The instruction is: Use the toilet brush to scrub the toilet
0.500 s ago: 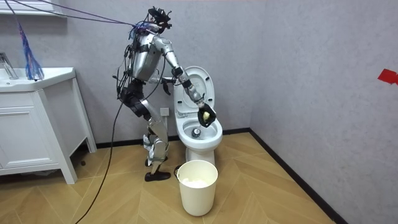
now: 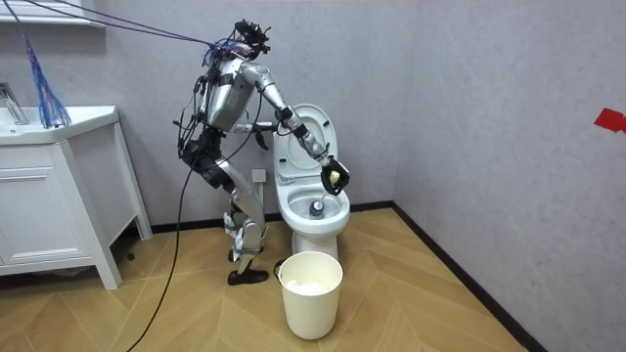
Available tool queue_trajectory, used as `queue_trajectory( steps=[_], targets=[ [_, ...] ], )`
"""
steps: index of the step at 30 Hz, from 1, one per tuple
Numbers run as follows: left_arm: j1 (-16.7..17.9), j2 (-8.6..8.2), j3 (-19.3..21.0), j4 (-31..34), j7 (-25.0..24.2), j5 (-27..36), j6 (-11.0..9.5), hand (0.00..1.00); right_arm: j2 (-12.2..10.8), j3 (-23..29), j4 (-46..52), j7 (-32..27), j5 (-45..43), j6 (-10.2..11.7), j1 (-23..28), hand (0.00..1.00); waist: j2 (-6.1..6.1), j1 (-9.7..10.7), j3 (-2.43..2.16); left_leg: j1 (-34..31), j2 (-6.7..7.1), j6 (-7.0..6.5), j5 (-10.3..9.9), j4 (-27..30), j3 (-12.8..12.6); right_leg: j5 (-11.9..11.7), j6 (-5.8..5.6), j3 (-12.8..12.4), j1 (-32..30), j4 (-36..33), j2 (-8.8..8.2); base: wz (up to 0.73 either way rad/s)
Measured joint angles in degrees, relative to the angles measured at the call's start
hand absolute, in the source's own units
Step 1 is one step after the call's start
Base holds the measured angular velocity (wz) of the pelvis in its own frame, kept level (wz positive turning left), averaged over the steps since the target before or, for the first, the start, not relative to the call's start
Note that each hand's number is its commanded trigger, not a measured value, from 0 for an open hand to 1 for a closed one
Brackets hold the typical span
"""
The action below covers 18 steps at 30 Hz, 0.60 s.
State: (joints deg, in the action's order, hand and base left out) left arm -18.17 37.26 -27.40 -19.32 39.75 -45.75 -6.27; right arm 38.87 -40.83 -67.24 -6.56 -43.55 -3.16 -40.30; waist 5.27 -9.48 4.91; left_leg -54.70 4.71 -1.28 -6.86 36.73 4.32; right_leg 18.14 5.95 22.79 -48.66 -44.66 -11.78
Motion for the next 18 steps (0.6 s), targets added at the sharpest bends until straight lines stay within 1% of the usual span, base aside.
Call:
queue_trajectory(
  steps=[4, 5, 6, 7, 8, 9, 10, 11, 12, 13, 14, 15, 16, 17, 18],
  targets=[
    [0.4, -0.04, -0.1, -0.1, -0.6, -0.2, 0.0, 0.00, 0.0, -0.8, 1.9, -0.1, -1.5, -0.7, 1.4, 1.00, -0.30, -0.6, -0.12, 0.2, -0.20, -0.02, 0.0, 0.4, -0.1, -0.1, 0.07, 0.0, 0.4, 0.2, 0.21, -0.04],
    [0.1, -0.10, -0.7, -1.0, -0.6, -0.2, -0.1, 0.00, -0.1, -0.9, 3.2, -0.2, -3.2, -0.9, 2.6, 1.00, -0.80, -0.9, -0.18, 0.4, -0.24, -0.03, 0.0, 0.4, 0.1, -0.1, -0.01, 0.3, 0.9, 0.6, 0.43, 0.04],
    [-0.2, -0.37, -1.1, -1.3, -1.1, -0.2, -0.2, 0.00, -0.1, -1.4, 4.5, -0.4, -5.0, -1.4, 3.8, 1.00, -1.87, -1.1, -0.20, 0.7, -0.32, -0.02, 0.0, 0.4, 0.6, -0.4, -0.06, 1.0, 1.9, 1.6, 0.89, 0.06],
    [-0.2, -0.47, -1.2, -1.3, -1.6, -0.2, -0.2, 0.00, -0.3, -1.5, 5.4, -0.4, -6.2, -1.8, 4.6, 1.00, -2.37, -1.2, -0.27, 0.8, -0.34, -0.01, 0.0, 0.3, 0.9, -0.4, -0.11, 1.2, 2.1, 2.1, 1.14, 0.09],
    [-0.5, -0.56, -1.9, -1.7, -1.8, -0.1, -0.1, 0.00, -0.4, -1.8, 6.9, -0.4, -8.1, -2.8, 6.0, 1.00, -3.44, -1.5, -0.27, 1.0, -0.70, -0.01, 0.0, 0.1, 1.2, -0.5, -0.26, 1.4, 2.6, 2.8, 1.51, 0.00],
    [-0.3, -0.62, -2.3, -1.8, -1.9, -0.1, 0.0, 0.00, -1.1, -1.8, 7.7, -0.4, -8.6, -4.7, 7.3, 1.00, -4.35, -2.0, -0.36, 1.3, -1.02, -0.01, 0.0, -0.2, 1.1, -0.8, -0.56, 1.0, 3.0, 3.6, 2.16, -0.04],
    [-0.1, -0.83, -2.7, -1.9, -1.9, -0.1, 0.2, 0.00, -1.3, -1.9, 8.0, -0.4, -8.6, -5.7, 7.9, 1.00, -5.02, -1.9, -0.50, 1.4, -1.08, -0.01, 0.0, -0.3, 1.2, -1.0, -0.58, 1.2, 3.3, 4.1, 2.37, -0.05],
    [0.4, -1.45, -3.1, -2.4, -1.7, -0.1, 0.8, 0.00, -1.7, -1.7, 9.6, -0.5, -8.7, -7.4, 9.8, 1.00, -6.19, -1.8, -0.98, 1.7, -0.99, -0.02, 0.0, -0.7, 1.4, -1.2, -0.68, 1.4, 3.8, 4.8, 2.50, 0.00],
    [1.7, -1.83, -3.0, -2.3, -1.5, 0.1, 1.2, 0.00, -1.9, -0.8, 11.3, -0.5, -8.7, -8.7, 11.7, 1.00, -6.94, -1.5, -1.50, 2.0, -0.95, -0.03, 0.0, -1.1, 1.3, -1.6, -0.69, 1.3, 4.0, 5.4, 2.74, -0.04],
    [2.2, -2.07, -2.9, -2.3, -1.5, 0.3, 1.5, 0.00, -2.1, -0.4, 12.1, -0.5, -8.7, -9.2, 12.6, 1.00, -7.14, -1.5, -1.62, 2.2, -1.00, -0.03, 0.0, -1.4, 1.2, -1.6, -0.64, 1.3, 4.3, 5.7, 2.79, -0.11],
    [3.3, -2.55, -2.6, -2.2, -1.5, 0.7, 2.1, 0.00, -2.8, 0.0, 12.8, -0.5, -8.6, -9.9, 14.0, 1.00, -7.43, -1.3, -1.83, 2.9, -1.18, -0.02, 0.0, -2.0, 0.9, -1.8, -0.49, 1.3, 4.8, 6.2, 2.89, -0.07],
    [4.3, -2.67, -2.2, -1.8, -1.4, 1.5, 2.5, 0.00, -3.6, 0.9, 14.7, -0.2, -8.5, -11.1, 15.5, 1.00, -7.63, -0.6, -1.98, 3.5, -1.24, 0.09, 0.1, -2.6, 0.8, -1.8, -0.48, 1.1, 5.2, 6.6, 3.06, -0.04],
    [4.7, -2.68, -2.0, -1.6, -1.3, 1.8, 2.8, 0.00, -4.0, 1.4, 15.9, 0.0, -8.5, -11.7, 16.2, 1.00, -7.73, -0.3, -2.12, 3.7, -1.34, 0.19, 0.1, -2.9, 0.8, -1.8, -0.42, 1.1, 5.3, 7.0, 3.24, 0.00],
    [5.8, -2.73, -1.9, -1.6, -1.1, 1.8, 3.7, 0.00, -4.5, 1.7, 18.1, 0.5, -8.6, -13.0, 17.6, 1.00, -7.72, 0.1, -2.14, 4.3, -1.41, 0.38, 0.3, -3.6, 0.8, -1.9, -0.30, 1.1, 5.8, 7.4, 3.31, 0.00],
    [6.5, -2.83, -1.7, -1.6, -1.0, 1.8, 4.3, 0.00, -4.8, 1.8, 19.8, 0.8, -8.6, -14.1, 18.9, 1.00, -7.84, 0.3, -2.49, 4.6, -1.67, 0.49, 0.3, -4.1, 0.6, -2.0, -0.13, 1.1, 6.0, 8.0, 3.59, -0.04]
  ],
)
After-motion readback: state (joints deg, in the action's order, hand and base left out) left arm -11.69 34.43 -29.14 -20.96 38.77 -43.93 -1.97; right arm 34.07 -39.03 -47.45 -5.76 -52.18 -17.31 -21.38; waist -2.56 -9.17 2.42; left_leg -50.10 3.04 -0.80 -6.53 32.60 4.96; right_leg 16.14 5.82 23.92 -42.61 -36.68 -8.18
